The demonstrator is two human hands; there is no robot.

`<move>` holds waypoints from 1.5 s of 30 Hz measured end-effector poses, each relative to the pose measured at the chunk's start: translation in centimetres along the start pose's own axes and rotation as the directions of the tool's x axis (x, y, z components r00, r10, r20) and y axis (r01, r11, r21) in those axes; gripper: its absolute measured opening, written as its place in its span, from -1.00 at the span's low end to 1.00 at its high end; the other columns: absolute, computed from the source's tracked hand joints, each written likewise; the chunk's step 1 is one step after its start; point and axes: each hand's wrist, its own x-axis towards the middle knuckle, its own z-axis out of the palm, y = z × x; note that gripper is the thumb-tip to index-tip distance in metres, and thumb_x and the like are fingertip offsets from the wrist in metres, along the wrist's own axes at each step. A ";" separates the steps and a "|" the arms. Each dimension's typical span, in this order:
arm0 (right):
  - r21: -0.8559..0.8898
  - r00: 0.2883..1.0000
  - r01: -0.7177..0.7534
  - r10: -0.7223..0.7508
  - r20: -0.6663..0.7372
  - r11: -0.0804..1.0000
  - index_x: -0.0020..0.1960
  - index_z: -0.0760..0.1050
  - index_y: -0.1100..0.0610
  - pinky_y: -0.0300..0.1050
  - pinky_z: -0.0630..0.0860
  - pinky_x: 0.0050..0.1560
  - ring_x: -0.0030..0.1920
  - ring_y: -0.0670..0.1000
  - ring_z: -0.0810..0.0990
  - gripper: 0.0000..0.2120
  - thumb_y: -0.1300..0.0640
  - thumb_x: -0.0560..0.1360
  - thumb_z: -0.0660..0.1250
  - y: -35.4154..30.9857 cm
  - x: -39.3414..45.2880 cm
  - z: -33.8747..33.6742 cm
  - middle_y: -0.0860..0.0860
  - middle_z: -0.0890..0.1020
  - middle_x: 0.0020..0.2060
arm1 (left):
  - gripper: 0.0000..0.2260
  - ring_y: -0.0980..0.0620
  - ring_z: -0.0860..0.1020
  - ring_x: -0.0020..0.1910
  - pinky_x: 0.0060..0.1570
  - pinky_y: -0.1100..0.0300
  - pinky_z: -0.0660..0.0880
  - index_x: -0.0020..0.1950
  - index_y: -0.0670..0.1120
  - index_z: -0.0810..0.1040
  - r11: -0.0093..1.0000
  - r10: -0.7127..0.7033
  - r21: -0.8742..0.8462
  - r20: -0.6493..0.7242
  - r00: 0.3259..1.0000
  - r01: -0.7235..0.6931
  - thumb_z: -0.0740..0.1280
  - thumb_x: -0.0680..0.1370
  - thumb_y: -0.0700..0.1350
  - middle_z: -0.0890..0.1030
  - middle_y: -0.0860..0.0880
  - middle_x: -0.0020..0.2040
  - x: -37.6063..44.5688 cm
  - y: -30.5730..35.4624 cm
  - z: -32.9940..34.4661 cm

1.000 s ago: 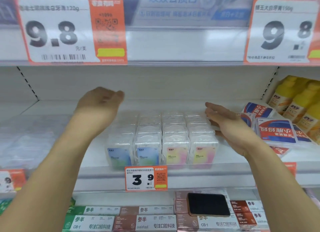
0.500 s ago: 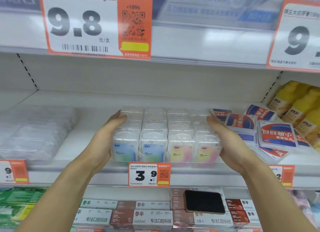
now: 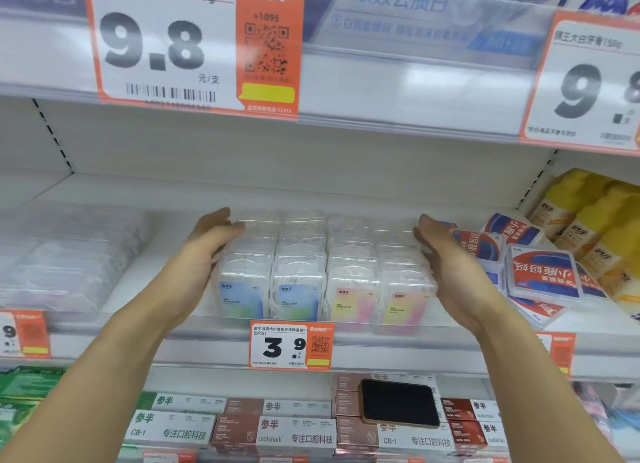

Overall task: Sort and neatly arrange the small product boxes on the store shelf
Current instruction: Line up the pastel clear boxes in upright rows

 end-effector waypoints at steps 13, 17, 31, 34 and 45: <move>-0.875 0.937 0.296 -0.292 0.189 0.382 0.36 0.45 -0.10 -0.01 0.31 0.41 0.37 0.01 0.42 -0.63 -0.15 0.59 0.23 -4.3 0.9 6.1 -0.09 0.49 0.35 | -0.70 0.04 0.47 0.20 0.27 0.09 0.37 0.28 0.13 0.48 0.404 -0.082 0.866 0.356 0.931 -0.296 0.16 0.60 0.14 0.51 0.10 0.27 7.2 5.8 7.3; -0.877 0.960 0.266 -0.194 0.202 0.400 0.40 0.41 -0.14 0.00 0.23 0.45 0.40 0.03 0.38 -0.61 -0.18 0.61 0.17 -4.3 1.0 5.9 -0.08 0.46 0.40 | -0.77 0.04 0.49 0.13 0.27 0.06 0.40 0.19 0.09 0.54 0.417 -0.114 0.844 0.417 0.902 -0.338 0.17 0.62 0.03 0.54 0.10 0.10 7.6 5.2 7.4; -0.871 0.962 0.257 -0.198 0.189 0.418 0.42 0.39 -0.14 -0.13 0.27 0.37 0.42 0.00 0.37 -0.57 -0.19 0.58 0.24 -5.2 0.1 5.5 -0.10 0.45 0.42 | -0.82 -0.02 0.51 0.11 0.21 0.04 0.42 0.06 0.05 0.57 0.490 -0.091 0.782 0.485 0.870 -0.385 0.18 0.60 -0.08 0.58 0.06 0.05 7.1 5.3 7.2; -0.879 0.963 0.248 -0.204 0.177 0.408 0.42 0.39 -0.15 -0.02 0.27 0.45 0.43 0.01 0.37 -0.57 -0.19 0.58 0.23 -5.1 0.0 5.3 -0.09 0.44 0.42 | -0.80 0.01 0.51 0.15 0.26 0.03 0.41 0.10 0.08 0.57 0.487 -0.083 0.781 0.486 0.870 -0.390 0.16 0.62 -0.04 0.58 0.10 0.11 7.2 5.1 7.1; -0.672 0.987 0.156 -0.147 0.071 0.724 0.16 0.44 -0.25 -0.19 0.26 0.16 0.19 -0.13 0.41 -0.78 -0.26 0.59 0.13 -4.6 0.8 2.9 -0.21 0.44 0.23 | -0.80 0.12 0.58 0.01 -0.03 0.23 0.47 -0.02 0.19 0.62 0.551 0.076 0.765 0.350 0.934 -0.332 0.22 0.61 -0.03 0.61 0.17 0.05 7.3 5.8 1.9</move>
